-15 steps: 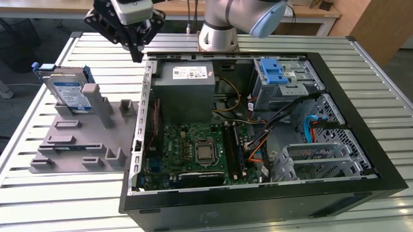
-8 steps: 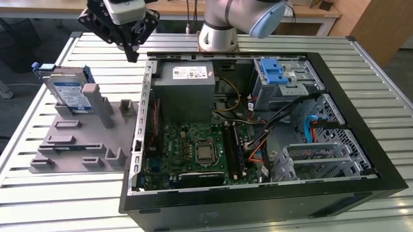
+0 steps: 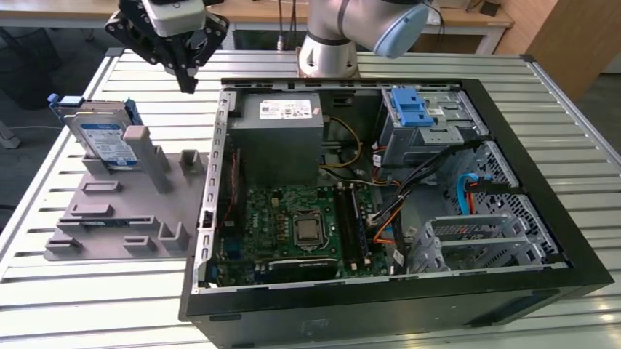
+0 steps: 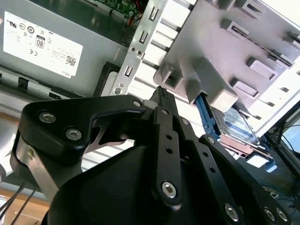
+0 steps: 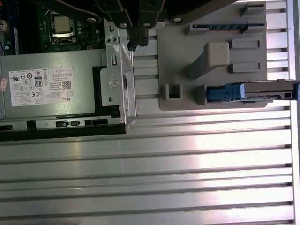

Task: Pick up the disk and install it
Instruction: 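Reach for the disk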

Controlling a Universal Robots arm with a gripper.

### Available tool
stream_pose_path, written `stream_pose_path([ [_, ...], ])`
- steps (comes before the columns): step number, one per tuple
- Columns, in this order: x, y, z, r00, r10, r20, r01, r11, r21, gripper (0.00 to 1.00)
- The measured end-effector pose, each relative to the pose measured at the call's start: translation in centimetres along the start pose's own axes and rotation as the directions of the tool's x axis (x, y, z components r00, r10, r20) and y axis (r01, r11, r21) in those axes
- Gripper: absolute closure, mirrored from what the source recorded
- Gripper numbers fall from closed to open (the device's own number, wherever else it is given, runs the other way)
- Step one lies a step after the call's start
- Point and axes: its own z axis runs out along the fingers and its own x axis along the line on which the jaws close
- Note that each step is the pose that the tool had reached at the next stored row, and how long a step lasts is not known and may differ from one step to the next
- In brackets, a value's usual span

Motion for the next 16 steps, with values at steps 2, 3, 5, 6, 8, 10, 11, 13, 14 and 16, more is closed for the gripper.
stream_pose_path([
  [2, 0.34, 0.05, 0.01, 1.0000, 0.000, -0.0097, 0.000, 1.0000, 0.0007, 0.89],
  [3, 0.53, 0.06, 0.02, 0.9999, 0.001, -0.0136, 0.000, 1.0000, 0.0011, 0.89],
  [5, 0.96, 0.07, 0.04, 0.9999, 0.001, -0.0154, -0.001, 1.0000, 0.0013, 0.89],
  [6, 1.21, 0.08, 0.05, 0.9999, 0.001, -0.0153, -0.001, 1.0000, 0.0012, 0.89],
  [8, 1.73, 0.07, 0.07, 0.9999, 0.001, -0.0154, -0.001, 1.0000, 0.0012, 0.89],
  [10, 2.19, 0.06, 0.08, 0.9999, 0.001, -0.0153, -0.001, 1.0000, 0.0011, 0.89],
  [11, 2.40, 0.06, 0.08, 0.9999, 0.001, -0.0154, -0.001, 1.0000, 0.0012, 0.89],
  [13, 2.84, 0.05, 0.10, 0.9999, 0.001, -0.0154, -0.001, 1.0000, 0.0012, 0.89],
  [14, 3.05, 0.06, 0.11, 0.9999, 0.001, -0.0154, -0.001, 1.0000, 0.0012, 0.89],
  [16, 3.50, 0.08, 0.12, 0.9999, 0.001, -0.0154, -0.001, 1.0000, 0.0012, 0.89],
])
